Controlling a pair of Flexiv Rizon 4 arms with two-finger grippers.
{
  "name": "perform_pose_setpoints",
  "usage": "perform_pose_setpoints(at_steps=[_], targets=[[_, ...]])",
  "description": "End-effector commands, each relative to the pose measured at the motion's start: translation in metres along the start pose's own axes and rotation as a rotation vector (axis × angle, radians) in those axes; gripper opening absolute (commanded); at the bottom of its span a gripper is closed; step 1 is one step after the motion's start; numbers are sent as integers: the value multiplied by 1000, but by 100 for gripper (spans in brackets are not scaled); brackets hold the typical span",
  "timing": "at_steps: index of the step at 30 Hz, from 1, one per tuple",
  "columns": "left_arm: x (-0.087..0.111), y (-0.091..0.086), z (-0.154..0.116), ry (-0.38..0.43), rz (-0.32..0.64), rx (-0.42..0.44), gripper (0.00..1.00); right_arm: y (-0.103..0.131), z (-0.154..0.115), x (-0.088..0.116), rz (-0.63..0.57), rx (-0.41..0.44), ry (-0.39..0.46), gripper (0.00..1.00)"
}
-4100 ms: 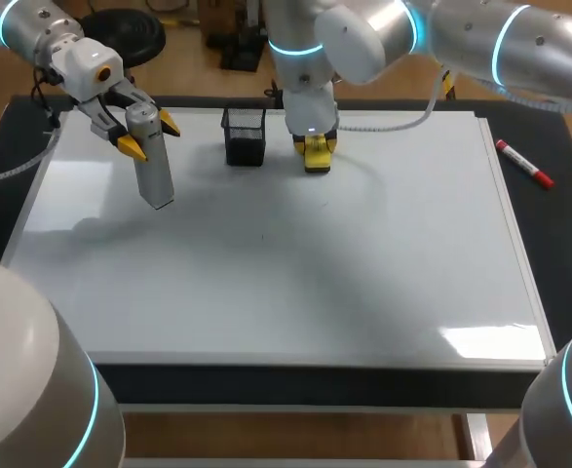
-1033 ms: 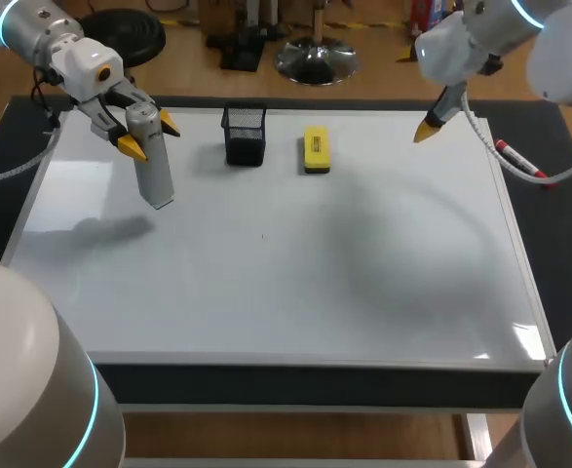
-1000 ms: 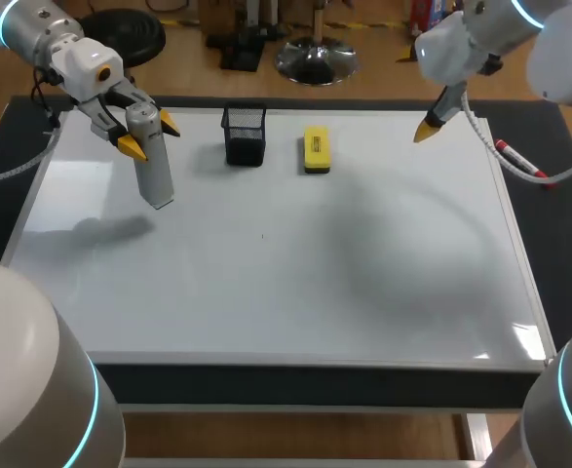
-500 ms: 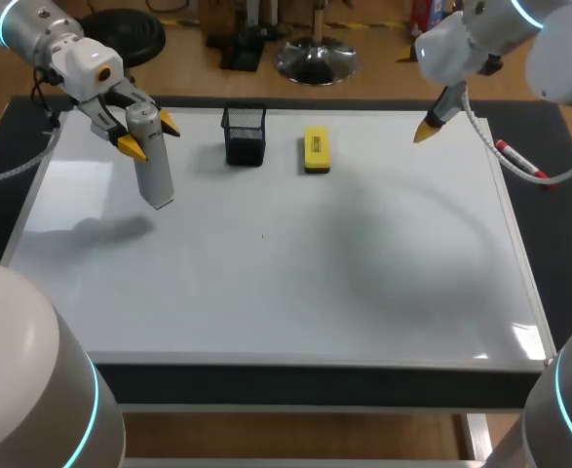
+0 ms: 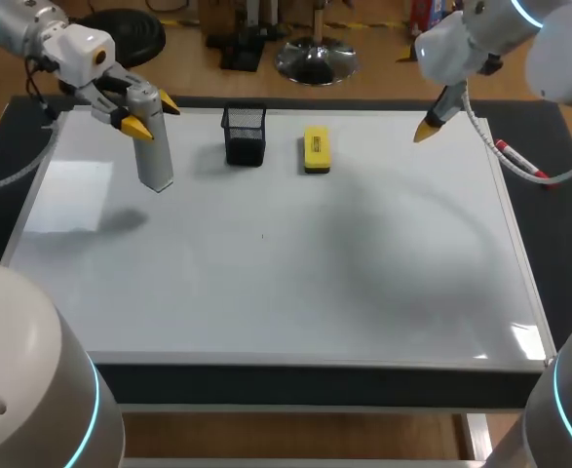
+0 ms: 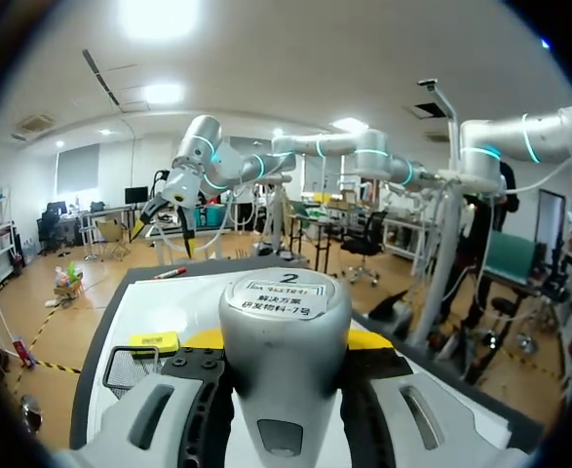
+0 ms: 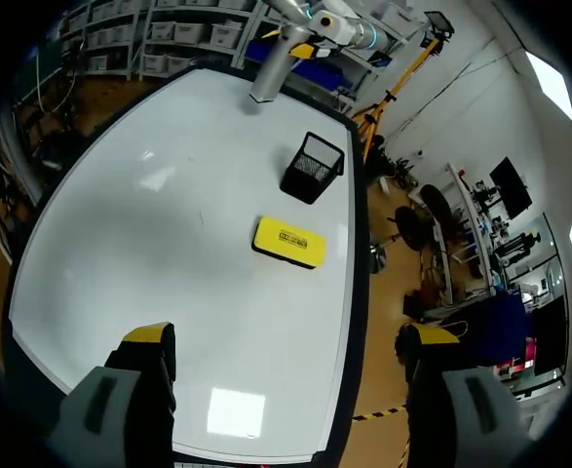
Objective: Pick up the inspection probe, press it on each red-marked spot on the whiteboard one by one, put down the probe, pick up the eraser, and wipe off all the red marks.
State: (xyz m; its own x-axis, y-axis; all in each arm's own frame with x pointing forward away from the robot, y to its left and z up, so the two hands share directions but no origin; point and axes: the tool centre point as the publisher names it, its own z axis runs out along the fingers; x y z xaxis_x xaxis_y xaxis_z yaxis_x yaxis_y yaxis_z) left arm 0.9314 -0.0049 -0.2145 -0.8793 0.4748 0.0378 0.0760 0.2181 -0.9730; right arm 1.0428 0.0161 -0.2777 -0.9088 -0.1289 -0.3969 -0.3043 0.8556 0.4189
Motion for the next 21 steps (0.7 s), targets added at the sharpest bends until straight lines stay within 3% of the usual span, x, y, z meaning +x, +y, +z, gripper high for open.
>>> perform_pose_setpoints(at_steps=[1, 11, 21], targets=[[2, -16, 6, -127, -8, -28, 0, 0, 0, 0, -1, 3, 2, 100], [-28, -36, 10, -200, -23, -49, 0, 0, 0, 0, -1, 3, 2, 100], [-65, -42, 8, -280, -68, -36, 0, 0, 0, 0, -1, 3, 2, 100]])
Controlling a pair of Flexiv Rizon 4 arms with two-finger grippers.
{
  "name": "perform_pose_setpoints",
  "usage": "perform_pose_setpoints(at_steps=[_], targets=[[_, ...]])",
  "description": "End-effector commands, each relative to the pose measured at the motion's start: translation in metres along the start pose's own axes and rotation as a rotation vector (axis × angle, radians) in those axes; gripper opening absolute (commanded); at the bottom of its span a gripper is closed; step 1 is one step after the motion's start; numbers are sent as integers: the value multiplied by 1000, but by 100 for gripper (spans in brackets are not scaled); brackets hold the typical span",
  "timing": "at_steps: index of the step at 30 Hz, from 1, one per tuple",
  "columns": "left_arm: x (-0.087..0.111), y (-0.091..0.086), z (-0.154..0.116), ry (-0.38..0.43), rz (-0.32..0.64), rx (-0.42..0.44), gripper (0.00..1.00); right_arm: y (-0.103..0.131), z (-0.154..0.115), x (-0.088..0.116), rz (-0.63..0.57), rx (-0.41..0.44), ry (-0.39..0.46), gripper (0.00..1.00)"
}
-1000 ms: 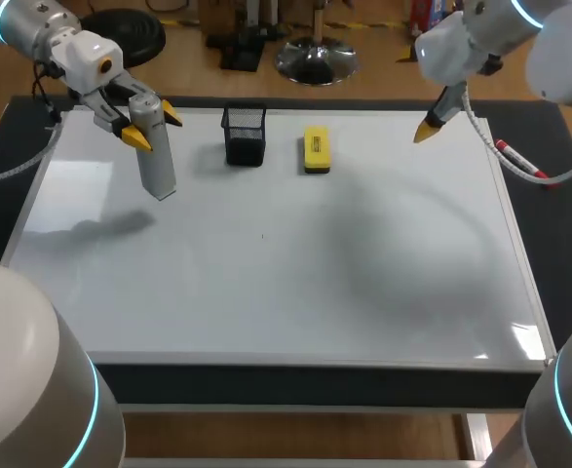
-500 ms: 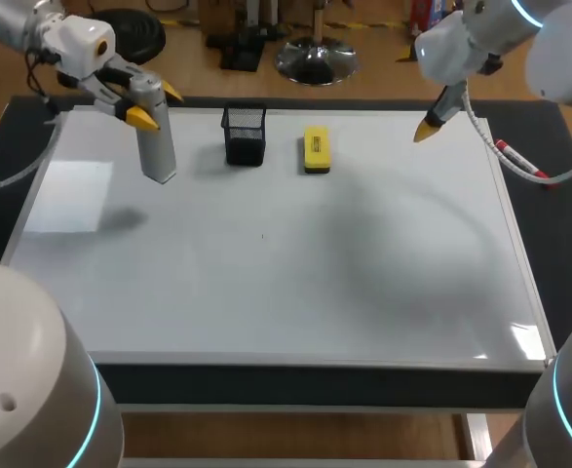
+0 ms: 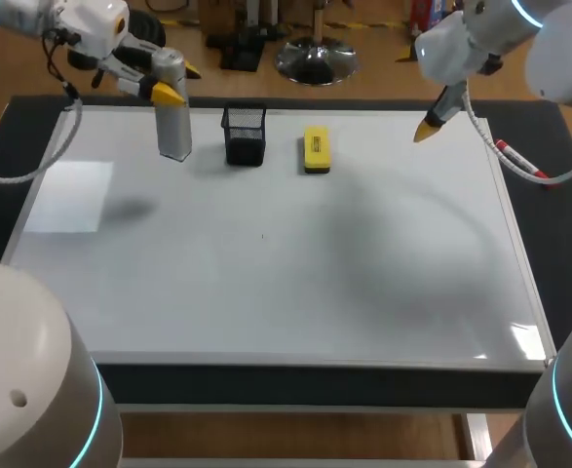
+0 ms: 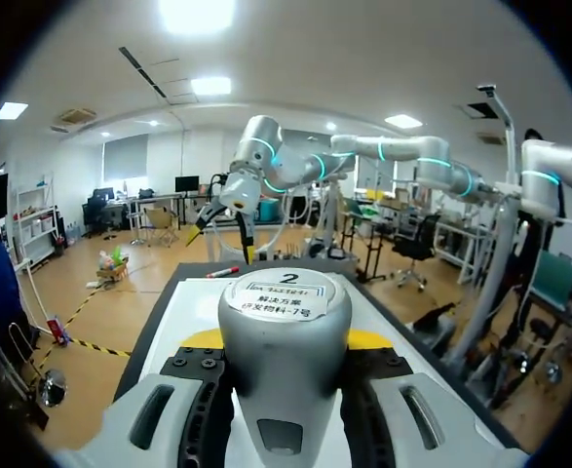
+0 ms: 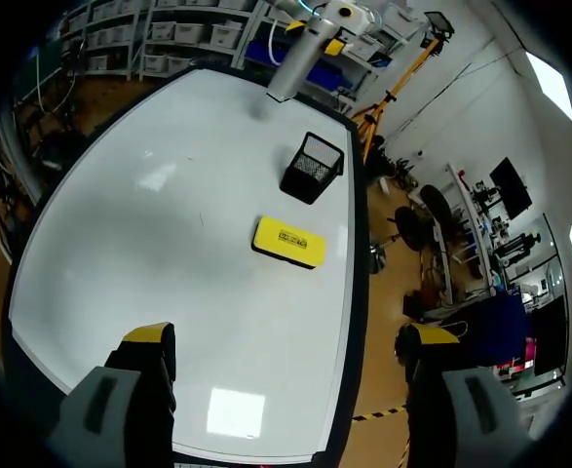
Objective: Pick up the inspection probe, press it on each red-marked spot on the whiteboard one by one, put down the probe, pick up the eraser, and wipe off all the red marks.
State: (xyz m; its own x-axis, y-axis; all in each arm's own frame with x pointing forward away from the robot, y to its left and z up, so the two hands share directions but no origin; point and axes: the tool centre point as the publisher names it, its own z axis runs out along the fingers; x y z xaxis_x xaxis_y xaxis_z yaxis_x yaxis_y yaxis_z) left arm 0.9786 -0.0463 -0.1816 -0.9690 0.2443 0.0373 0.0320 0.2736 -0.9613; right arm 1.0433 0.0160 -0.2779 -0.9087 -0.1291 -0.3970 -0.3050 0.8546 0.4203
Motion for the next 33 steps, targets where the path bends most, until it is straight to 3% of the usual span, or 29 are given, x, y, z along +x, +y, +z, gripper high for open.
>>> perform_pose_setpoints(at_steps=[1, 19, 33], targets=[[-7, -7, 4, -39, -6, 3, 0, 0, -1, 0, -1, 4, 2, 100], [-54, -33, 17, -93, 2, 38, 0, 0, -1, 0, -1, 4, 2, 100], [-82, -37, 39, -119, -9, 70, 0, 0, -1, 0, -1, 4, 2, 100]])
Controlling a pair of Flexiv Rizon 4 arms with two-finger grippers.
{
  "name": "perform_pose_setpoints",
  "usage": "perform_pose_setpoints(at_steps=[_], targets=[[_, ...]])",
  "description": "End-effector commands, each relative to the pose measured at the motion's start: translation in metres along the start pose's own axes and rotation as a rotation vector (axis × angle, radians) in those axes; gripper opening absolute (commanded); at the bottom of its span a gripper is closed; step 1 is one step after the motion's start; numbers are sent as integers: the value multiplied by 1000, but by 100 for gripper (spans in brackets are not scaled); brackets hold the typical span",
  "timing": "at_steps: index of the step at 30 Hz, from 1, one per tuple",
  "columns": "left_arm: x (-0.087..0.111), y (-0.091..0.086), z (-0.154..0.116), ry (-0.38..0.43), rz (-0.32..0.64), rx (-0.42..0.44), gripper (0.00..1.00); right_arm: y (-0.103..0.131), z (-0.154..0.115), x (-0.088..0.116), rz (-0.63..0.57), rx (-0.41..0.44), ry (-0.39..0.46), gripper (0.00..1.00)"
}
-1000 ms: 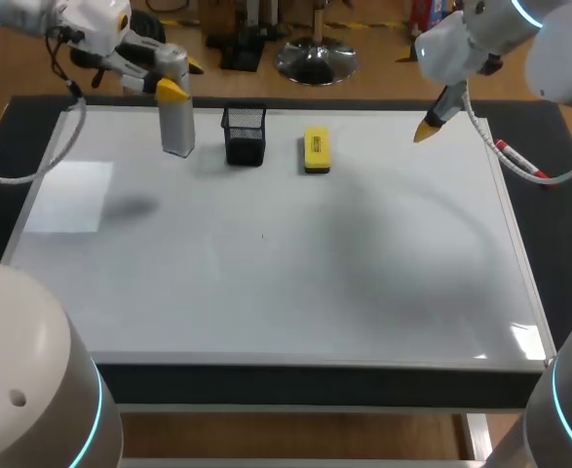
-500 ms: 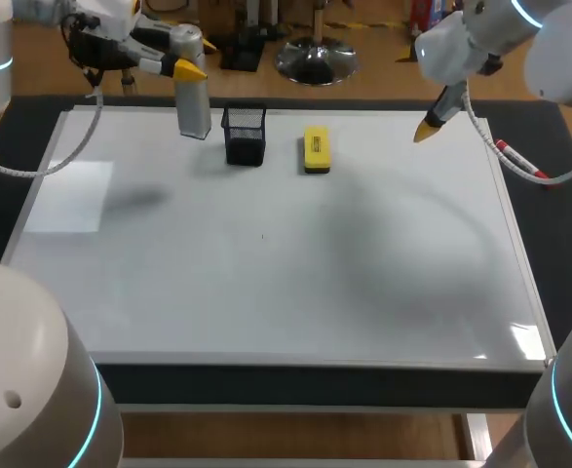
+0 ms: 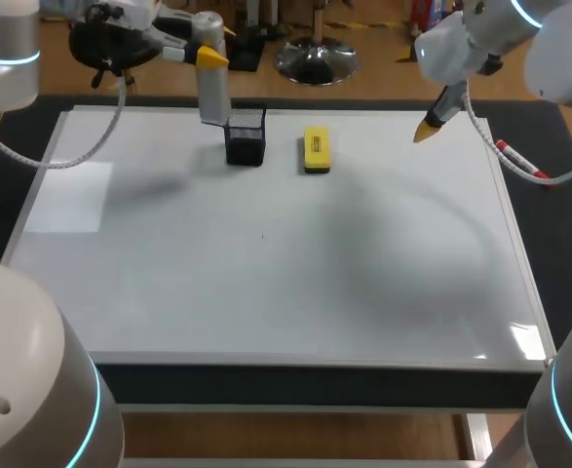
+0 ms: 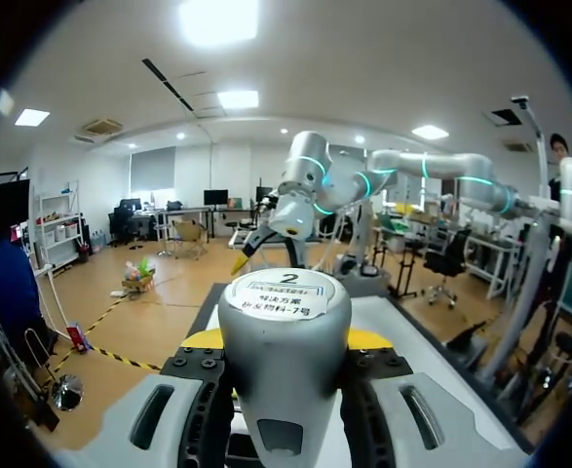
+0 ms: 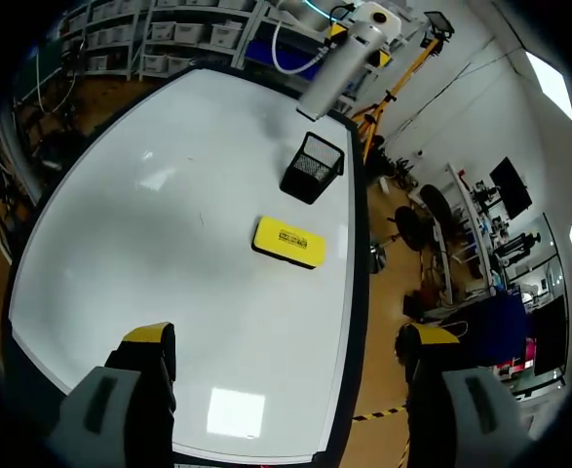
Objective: Pick up the inspection probe, press it on each red-marked spot on the whiteboard one by one, put down the probe, pick up the eraser, and wipe off all the red marks.
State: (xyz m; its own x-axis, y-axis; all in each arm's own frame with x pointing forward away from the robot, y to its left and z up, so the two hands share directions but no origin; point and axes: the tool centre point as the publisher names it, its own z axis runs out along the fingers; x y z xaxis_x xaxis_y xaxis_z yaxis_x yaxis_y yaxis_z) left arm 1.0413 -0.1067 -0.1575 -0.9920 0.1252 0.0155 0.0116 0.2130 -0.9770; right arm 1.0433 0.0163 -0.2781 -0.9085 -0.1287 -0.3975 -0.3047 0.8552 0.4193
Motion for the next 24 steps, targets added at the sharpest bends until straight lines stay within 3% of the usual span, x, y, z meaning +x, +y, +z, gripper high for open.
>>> perform_pose_setpoints(at_steps=[1, 24], targets=[[-8, 1, 7, 3, -1, 5, 0, 0, -1, 0, -1, 3, 3, 100], [-34, 12, 30, -21, 22, 53, 0, 0, -1, 0, -1, 3, 3, 100]])
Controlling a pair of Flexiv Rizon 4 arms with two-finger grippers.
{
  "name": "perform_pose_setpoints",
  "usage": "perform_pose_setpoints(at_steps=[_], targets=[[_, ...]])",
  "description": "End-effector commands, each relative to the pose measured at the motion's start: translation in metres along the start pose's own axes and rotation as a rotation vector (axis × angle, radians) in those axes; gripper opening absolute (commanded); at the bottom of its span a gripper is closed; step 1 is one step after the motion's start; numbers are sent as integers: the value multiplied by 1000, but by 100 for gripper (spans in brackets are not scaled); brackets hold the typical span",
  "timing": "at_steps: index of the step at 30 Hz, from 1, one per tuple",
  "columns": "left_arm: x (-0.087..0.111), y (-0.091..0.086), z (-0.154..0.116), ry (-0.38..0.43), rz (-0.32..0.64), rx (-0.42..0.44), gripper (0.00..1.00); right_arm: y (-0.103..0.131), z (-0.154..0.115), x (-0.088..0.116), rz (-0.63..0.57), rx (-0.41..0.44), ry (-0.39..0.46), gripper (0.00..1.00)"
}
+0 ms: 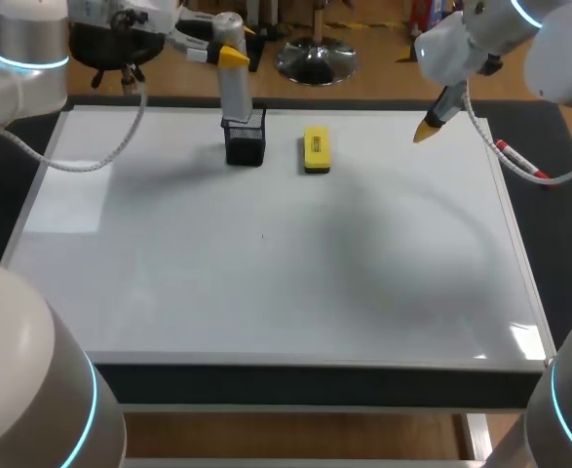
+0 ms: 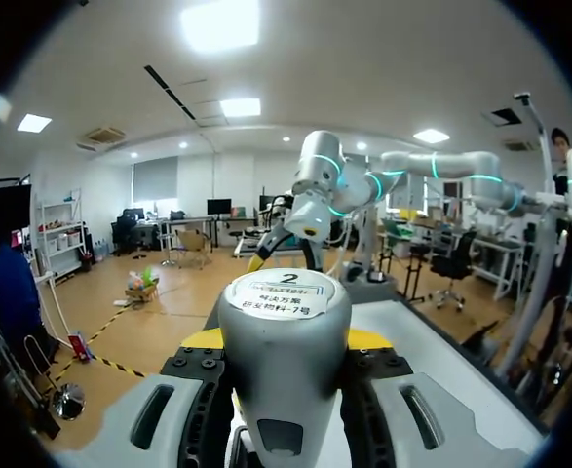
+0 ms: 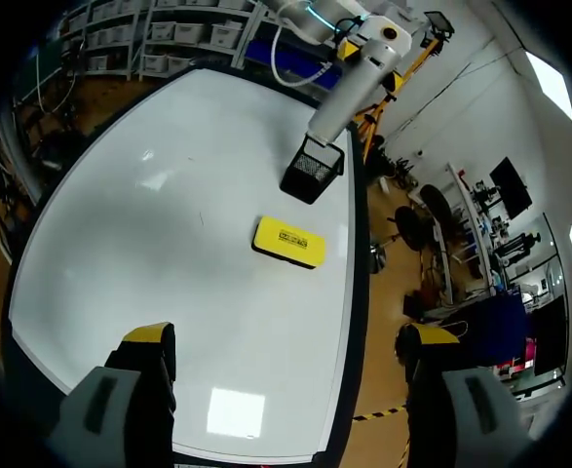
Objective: Pick up the inspection probe, press it on each red-marked spot on the whiteboard one by one, put down the probe, pick up the eraser, and wipe off all the red marks.
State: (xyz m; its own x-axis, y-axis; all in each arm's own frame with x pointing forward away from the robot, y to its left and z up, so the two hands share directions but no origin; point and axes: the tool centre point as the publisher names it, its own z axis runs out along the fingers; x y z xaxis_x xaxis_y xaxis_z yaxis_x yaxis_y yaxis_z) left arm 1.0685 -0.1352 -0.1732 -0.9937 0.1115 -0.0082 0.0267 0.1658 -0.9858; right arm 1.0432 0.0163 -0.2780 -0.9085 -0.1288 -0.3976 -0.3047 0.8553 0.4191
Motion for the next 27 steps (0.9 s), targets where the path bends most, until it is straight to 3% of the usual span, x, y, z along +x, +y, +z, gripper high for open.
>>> perform_pose_setpoints(at_steps=[1, 27], targets=[[-4, 3, 3, -4, 1, 6, 0, 0, -1, 0, -1, 3, 3, 100], [-20, 16, 8, -54, 0, 12, 0, 0, -1, 0, -1, 3, 3, 100]])
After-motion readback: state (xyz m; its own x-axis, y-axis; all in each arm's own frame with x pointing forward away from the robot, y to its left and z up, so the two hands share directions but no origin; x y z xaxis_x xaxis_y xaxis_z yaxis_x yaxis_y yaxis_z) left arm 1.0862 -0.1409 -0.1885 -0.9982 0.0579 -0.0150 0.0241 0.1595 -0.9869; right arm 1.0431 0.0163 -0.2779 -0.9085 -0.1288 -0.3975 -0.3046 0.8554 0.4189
